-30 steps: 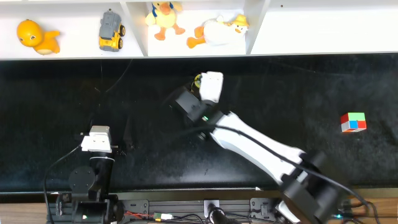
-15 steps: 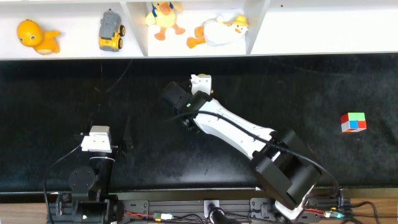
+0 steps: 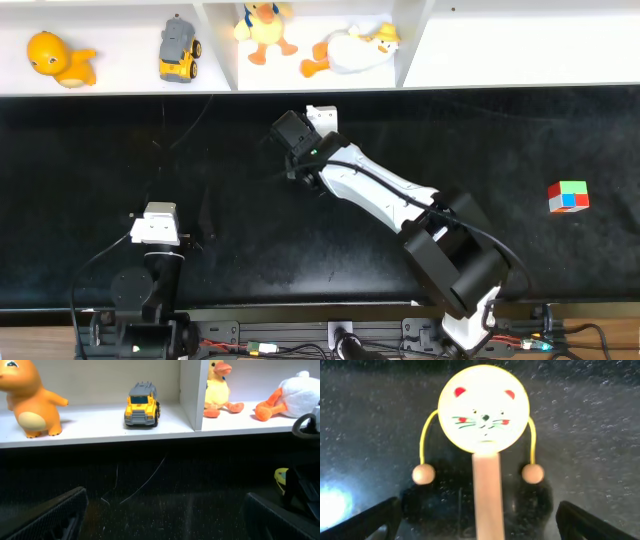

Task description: Store Toys

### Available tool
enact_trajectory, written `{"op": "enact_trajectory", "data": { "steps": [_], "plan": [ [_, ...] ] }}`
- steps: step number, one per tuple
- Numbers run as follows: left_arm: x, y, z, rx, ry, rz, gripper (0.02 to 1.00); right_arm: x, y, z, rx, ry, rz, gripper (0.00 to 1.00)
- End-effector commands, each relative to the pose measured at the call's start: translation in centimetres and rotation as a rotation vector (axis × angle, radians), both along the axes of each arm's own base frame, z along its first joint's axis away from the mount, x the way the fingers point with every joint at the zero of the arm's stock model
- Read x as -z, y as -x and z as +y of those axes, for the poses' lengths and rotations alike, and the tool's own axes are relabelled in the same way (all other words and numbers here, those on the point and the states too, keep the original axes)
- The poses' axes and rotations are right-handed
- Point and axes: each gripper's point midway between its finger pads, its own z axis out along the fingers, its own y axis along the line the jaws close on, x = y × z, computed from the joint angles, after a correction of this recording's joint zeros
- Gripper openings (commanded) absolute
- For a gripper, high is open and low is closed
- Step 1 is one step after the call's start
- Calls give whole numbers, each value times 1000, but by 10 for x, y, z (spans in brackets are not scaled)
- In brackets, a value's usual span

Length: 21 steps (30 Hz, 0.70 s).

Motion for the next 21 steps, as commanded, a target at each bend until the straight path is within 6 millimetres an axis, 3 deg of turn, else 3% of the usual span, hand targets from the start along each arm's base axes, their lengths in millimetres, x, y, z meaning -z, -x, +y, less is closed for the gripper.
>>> {"op": "enact_trajectory", "data": {
  "steps": [1, 2, 4, 5, 11, 13, 17, 21],
  "plan": [
    [-1, 0, 1, -6, -18, -7, 998, 11, 2, 5, -25, -1, 40, 998],
    [-1, 0, 1, -6, -18, -7, 996, 12, 2, 4, -25, 0, 41, 961],
    [-1, 0, 1, -6, -18, -7, 998, 12, 2, 3, -24, 3, 44, 638],
    [-1, 0, 1, -6, -18, -7, 998, 12, 2, 3, -23, 4, 45, 527],
    [-1, 0, 1, -6, -19, -7, 998, 13, 4, 0, -21, 14, 57, 104],
    [-1, 0, 1, -6, -18, -7, 998, 11, 5, -1, -21, 15, 56, 45],
    [-1, 0, 1, -6, -18, -7, 998, -4, 5, -3, -38, 13, 34, 42],
    [-1, 0, 1, -6, -18, -7, 998, -28, 11, -26, -15, 47, -2, 42]
  ]
}}
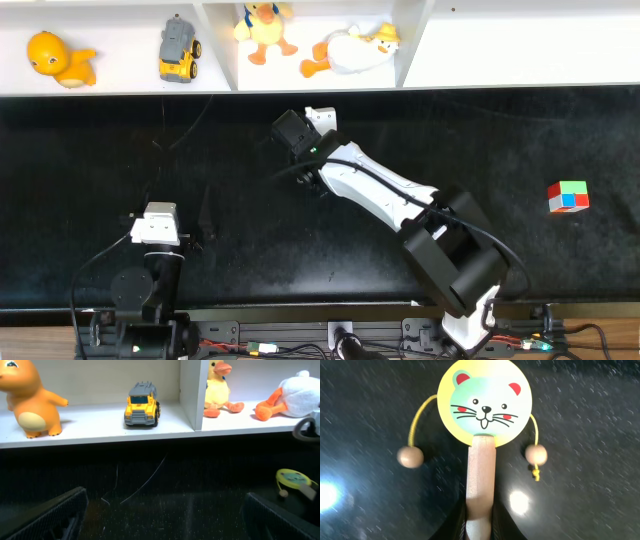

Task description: Store Toys

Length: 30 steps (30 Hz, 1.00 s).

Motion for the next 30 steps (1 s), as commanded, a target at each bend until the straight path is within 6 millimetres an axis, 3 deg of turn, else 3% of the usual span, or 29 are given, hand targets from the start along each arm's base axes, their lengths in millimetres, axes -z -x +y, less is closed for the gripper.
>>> {"op": "enact_trajectory", "data": {
  "steps": [1, 5, 11, 15, 18, 24, 30],
  "plan": [
    [-1, 0, 1, -6, -16, -7, 998, -35, 6, -26, 10, 17, -54, 36],
    [-1, 0, 1, -6, -16, -7, 998, -66, 18, -57, 1, 12, -82, 45],
    [-1, 0, 1, -6, -17, -7, 998, -121, 32, -130, -2, 56, -132, 42],
    [-1, 0, 1, -6, -16, -7, 998, -148, 26, -179, 37, 87, -187, 42],
    [-1, 0, 1, -6, -16, -7, 998, -158, 12, -204, 38, 90, -229, 45],
    [-1, 0, 1, -6, -16, -7, 998, -169, -31, -225, -14, 124, -345, 42],
    [-1, 0, 1, -6, -17, -7, 998, -145, -70, -222, -69, 87, -356, 42]
  ]
}}
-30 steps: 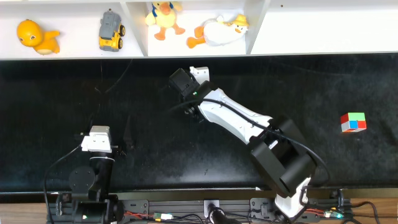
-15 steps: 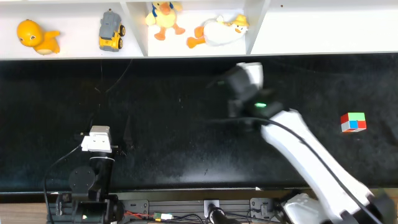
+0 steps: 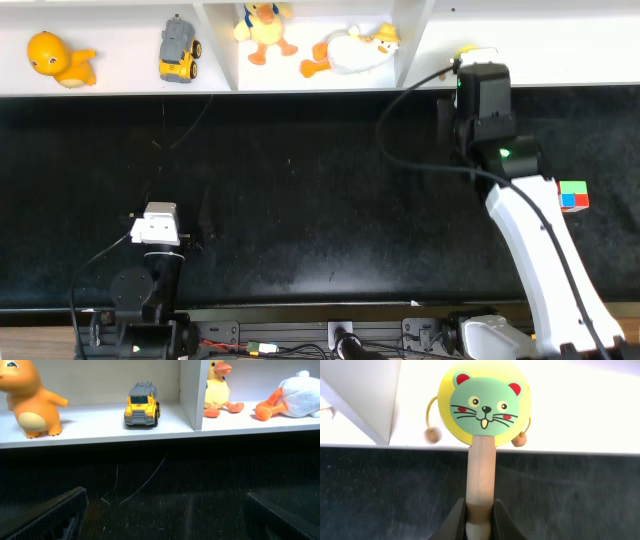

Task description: Store Toys

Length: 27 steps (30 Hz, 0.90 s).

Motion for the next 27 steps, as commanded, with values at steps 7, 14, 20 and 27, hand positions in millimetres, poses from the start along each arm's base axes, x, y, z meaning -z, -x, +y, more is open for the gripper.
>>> {"op": "enact_trajectory", "data": {
  "steps": [7, 14, 20, 27],
  "plan": [
    [-1, 0, 1, -6, -16, -7, 998, 50, -52, 12, -124, 0, 60, 42],
    [-1, 0, 1, -6, -16, -7, 998, 45, -90, 14, -135, 11, 30, 47],
    [-1, 0, 1, -6, -16, -7, 998, 59, -107, 15, -134, 5, 43, 42],
    [-1, 0, 1, -6, -16, -6, 998, 73, -111, 11, -111, -18, 68, 143]
  ]
}}
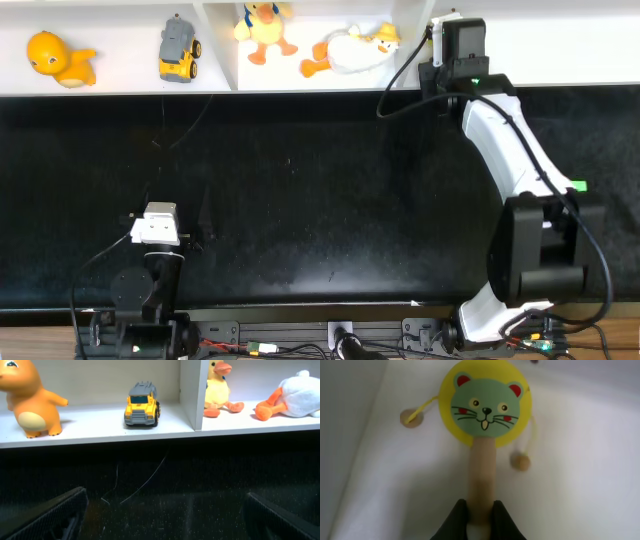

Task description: Store Toys

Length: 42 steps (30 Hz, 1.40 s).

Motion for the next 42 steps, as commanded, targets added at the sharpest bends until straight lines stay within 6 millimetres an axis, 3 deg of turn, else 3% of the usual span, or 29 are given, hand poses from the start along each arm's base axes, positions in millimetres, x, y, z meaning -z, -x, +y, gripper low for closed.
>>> {"op": "enact_trajectory", "data": {
  "steps": [1, 5, 12, 16, 19, 27, 31, 36, 40, 42],
  "plan": [
    [-1, 0, 1, -6, -16, -7, 998, -3, -9, 0, 14, -25, -14, 299],
    [-1, 0, 1, -6, -16, -7, 998, -4, -8, -1, 22, -32, -15, 597],
    [-1, 0, 1, -6, -16, -6, 998, -19, 7, -2, 31, -45, -4, 822],
    [-1, 0, 1, -6, -16, -7, 998, -31, 34, -5, 34, -42, 0, 987],
    [-1, 0, 1, -6, -16, -7, 998, -31, 71, -8, 34, -41, 5, 998],
    [-1, 0, 1, -6, -16, -7, 998, -37, 196, -36, 100, 53, 83, 998],
    [-1, 0, 1, -6, -16, -7, 998, -38, 241, -40, 98, 66, 172, 996],
    [-1, 0, 1, -6, -17, -6, 998, -38, 250, -40, 97, 68, 191, 993],
    [-1, 0, 1, -6, -16, -7, 998, -44, 226, -10, 17, -92, 90, 996],
    [-1, 0, 1, -6, -16, -7, 998, -45, 226, -6, 1, -123, 82, 998]
  ]
}}
